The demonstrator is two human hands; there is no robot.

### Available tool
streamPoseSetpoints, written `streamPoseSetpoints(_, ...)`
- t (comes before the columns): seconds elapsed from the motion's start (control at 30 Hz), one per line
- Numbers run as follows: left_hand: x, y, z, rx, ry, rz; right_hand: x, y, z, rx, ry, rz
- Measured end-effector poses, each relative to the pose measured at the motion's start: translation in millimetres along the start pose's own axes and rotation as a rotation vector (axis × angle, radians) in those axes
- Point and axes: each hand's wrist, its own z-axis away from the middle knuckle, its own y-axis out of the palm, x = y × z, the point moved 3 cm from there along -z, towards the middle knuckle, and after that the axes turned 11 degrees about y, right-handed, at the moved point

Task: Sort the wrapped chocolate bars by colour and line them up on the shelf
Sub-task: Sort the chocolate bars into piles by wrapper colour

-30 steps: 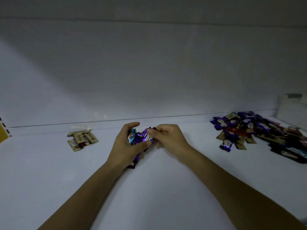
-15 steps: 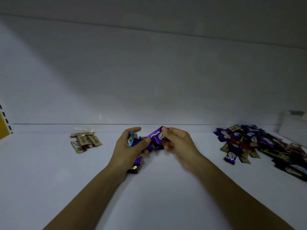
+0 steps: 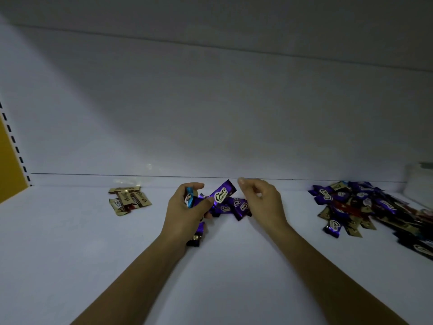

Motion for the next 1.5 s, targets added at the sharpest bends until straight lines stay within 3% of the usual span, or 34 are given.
streamPoseSetpoints(0.07, -1.0, 0.7, 0.0, 0.020, 0.008, -0.006, 9.1, 8.0, 9.1, 0.244, 0.076, -0.285)
streamPoseSetpoints(0.13, -2.1, 2.0, 0.5, 0.037, 0.009, 0.005, 14.5, 15.9, 16.0, 0.351, 0.049, -0.359)
streamPoseSetpoints(0.23, -1.5, 0.4, -1.5, -0.006, -0.028, 0.053, 14.4, 7.4, 12.3, 0.124, 0.002, -0.379)
streamPoseSetpoints(0.3, 0.1, -2.4, -3.4, -0.064, -0.067, 0.093, 10.2, 1.3, 9.1, -0.071, -0.152, 0.063)
streamPoseSetpoints(0.37, 1.6, -4.8, -4.9, -0.128, -0.092, 0.133, 1.6, 12.5, 9.6, 0.021, -0.308, 0.564)
streamPoseSetpoints(0.43, 2.0, -7.6, -5.3, -0.187, -0.113, 0.185, -8.0, 25.0, 10.3, 0.173, -0.300, 0.764)
streamPoseSetpoints(0.53, 1.1, -9.9, -4.4, -0.230, -0.144, 0.250, -7.8, 36.8, 10.2, 0.315, -0.366, 0.723)
streamPoseSetpoints(0.63, 0.0, -8.5, -3.9, -0.214, -0.163, 0.265, -11.7, 42.5, 11.0, 0.424, -0.316, 0.683)
streamPoseSetpoints(0.9, -0.1, -8.4, -4.1, -0.200, -0.218, 0.322, -12.6, 28.4, 9.5, 0.253, -0.240, 0.691)
streamPoseSetpoints(1.03, 1.7, -5.5, -5.5, -0.187, -0.273, 0.381, 14.6, 27.5, 35.3, 0.256, -0.289, 0.229)
streamPoseSetpoints(1.1, 2.0, -4.2, -6.2, -0.206, -0.288, 0.398, 26.9, 37.8, 53.0, 0.318, -0.270, 0.123)
streamPoseSetpoints(1.23, 2.1, -5.6, -5.4, -0.227, -0.355, 0.486, 36.0, 53.4, 65.8, 0.337, -0.345, 0.161)
streamPoseSetpoints(1.5, -0.6, 7.8, 1.7, 0.055, -0.464, 0.443, 26.1, 41.0, 49.3, 0.103, -0.293, 0.235)
